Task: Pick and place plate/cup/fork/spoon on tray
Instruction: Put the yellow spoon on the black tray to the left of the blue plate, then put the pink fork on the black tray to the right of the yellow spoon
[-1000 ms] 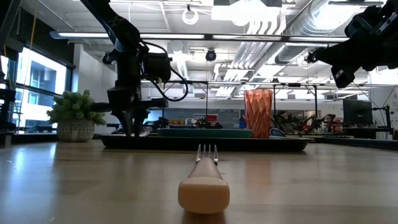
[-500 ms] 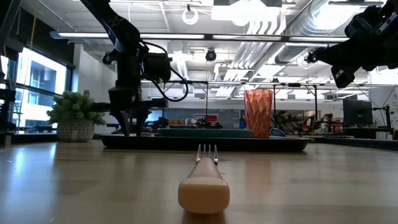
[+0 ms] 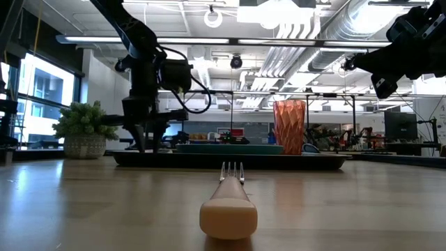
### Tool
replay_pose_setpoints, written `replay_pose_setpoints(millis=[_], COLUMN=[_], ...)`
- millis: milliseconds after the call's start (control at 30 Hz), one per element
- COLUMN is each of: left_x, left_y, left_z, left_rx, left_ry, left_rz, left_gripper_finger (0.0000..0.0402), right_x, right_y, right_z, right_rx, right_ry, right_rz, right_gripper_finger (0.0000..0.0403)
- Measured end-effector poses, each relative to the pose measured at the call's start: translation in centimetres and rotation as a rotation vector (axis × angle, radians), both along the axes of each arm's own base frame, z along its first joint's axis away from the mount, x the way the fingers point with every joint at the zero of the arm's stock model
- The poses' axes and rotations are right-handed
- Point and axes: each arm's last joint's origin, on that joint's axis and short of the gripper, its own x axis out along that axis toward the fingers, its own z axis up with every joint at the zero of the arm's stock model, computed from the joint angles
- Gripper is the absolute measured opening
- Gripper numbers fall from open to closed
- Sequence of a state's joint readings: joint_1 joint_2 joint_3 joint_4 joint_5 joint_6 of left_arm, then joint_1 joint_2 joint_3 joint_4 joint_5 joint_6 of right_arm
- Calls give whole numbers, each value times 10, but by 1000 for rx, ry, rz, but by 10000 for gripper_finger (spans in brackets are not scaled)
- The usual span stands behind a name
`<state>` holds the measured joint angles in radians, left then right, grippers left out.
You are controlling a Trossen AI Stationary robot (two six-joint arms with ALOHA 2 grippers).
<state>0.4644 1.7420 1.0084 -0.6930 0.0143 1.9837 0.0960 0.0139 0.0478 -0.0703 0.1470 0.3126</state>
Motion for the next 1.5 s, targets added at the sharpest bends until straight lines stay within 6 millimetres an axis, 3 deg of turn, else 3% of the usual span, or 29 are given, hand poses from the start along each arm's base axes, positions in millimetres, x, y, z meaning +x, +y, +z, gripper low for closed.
replay_pose_setpoints(millis=[600,867,1133,1333,1500], left_x=[3,-3,-8,-5,-1], left_y=[-4,-10,-43,-74,-99], left_z=[3,26,63,79,80], left_rx=[38,70,22,-127,-251], left_ry=[-7,-43,-191,-317,-350], left_rz=[35,169,509,980,1341], left_gripper_finger=[108,108,108,108,108], right_x=[0,0,0,0,0], right_y=[0,0,0,0,0], right_z=[0,0,0,0,0], right_rx=[0,0,0,0,0], right_ry=[0,0,0,0,0], right_rz=[0,1,0,0,1], right_gripper_finger=[0,0,0,0,0])
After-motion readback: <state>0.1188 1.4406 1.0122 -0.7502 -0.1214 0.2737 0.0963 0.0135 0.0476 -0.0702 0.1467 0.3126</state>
